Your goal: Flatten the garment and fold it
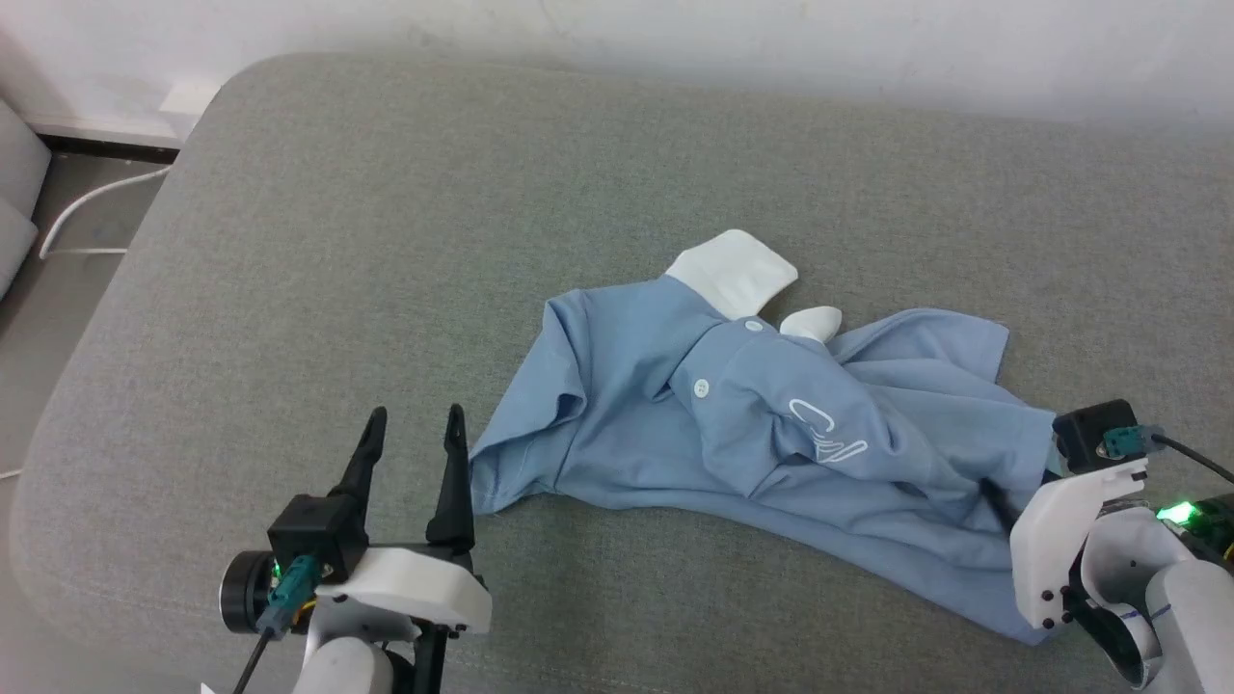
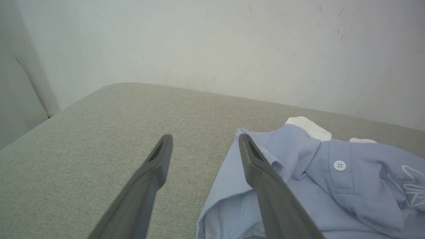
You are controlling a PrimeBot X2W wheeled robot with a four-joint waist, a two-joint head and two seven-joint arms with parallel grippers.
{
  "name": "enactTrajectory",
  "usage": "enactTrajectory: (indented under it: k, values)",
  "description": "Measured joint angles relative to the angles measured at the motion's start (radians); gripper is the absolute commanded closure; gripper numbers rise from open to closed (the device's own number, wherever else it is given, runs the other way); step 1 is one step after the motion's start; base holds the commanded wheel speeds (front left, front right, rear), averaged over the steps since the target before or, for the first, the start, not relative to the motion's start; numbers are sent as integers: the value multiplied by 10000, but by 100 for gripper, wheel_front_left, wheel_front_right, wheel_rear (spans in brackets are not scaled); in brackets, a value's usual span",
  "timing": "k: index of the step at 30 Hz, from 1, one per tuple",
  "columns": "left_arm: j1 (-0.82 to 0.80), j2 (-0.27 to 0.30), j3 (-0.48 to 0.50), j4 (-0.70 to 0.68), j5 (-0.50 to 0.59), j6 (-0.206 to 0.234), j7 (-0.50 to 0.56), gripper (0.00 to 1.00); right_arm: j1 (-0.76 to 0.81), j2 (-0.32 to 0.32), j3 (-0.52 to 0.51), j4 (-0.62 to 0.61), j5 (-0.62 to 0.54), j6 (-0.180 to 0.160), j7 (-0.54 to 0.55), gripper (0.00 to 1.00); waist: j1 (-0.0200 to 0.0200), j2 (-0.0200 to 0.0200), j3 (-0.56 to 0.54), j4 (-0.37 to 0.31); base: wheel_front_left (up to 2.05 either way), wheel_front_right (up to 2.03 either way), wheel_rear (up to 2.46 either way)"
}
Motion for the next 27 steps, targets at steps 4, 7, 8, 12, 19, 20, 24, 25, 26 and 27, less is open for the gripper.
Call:
enactTrajectory:
  k: [4, 7, 8, 12, 19, 20, 24, 25, 26, 27]
  values:
    - [0, -36, 81, 105, 71, -77, 0, 0, -98, -88, 38, 86, -96, 0, -476, 100, 0, 0, -49, -42, 0, 0, 0]
    - [11, -61, 163, 188, 73, -144, 0, 0, -90, -107, -173, -155, -257, 0, -836, 100, 0, 0, -162, -126, 0, 0, 0]
    - [19, -69, 192, 209, 77, -157, 0, 0, -81, -102, -297, -336, -307, 0, -907, 100, -1, 0, -205, -168, 0, 0, 0]
    - [101, -96, 341, 228, 136, -176, 0, 0, 196, 29, -1032, -1415, -347, 0, -1009, 100, -1, 0, -368, -419, 0, 0, 0]
    - [224, -211, 420, 207, 171, -261, 0, 0, 707, 282, -3143, -2961, -794, 0, -148, 100, -1, 0, -554, -954, 0, 0, 0]
    - [219, -222, 405, 203, 173, -265, 0, 0, 732, 291, -3429, -2978, -884, 0, 58, 100, -2, 0, -552, -1010, 0, 0, 0]
    - [159, -257, 337, 201, 224, -355, 0, 0, 796, 295, -4596, -2385, -1179, 0, 608, 100, -1, 0, -400, -1086, 0, 0, 0]
    - [131, -265, 313, 203, 236, -357, 0, 0, 798, 307, -4794, -2123, -1237, 0, 644, 100, -1, 0, -343, -1078, 0, 0, 0]
    - [112, -274, 290, 209, 236, -407, 0, 0, 792, 320, -4980, -1825, -1283, 0, 642, 100, -1, 0, -282, -1064, 0, 0, 0]
    - [94, -280, 270, 230, 238, -426, 0, 0, 777, 349, -5160, -1511, -1325, 0, 639, 100, -1, 0, -227, -1050, 0, 0, 0]
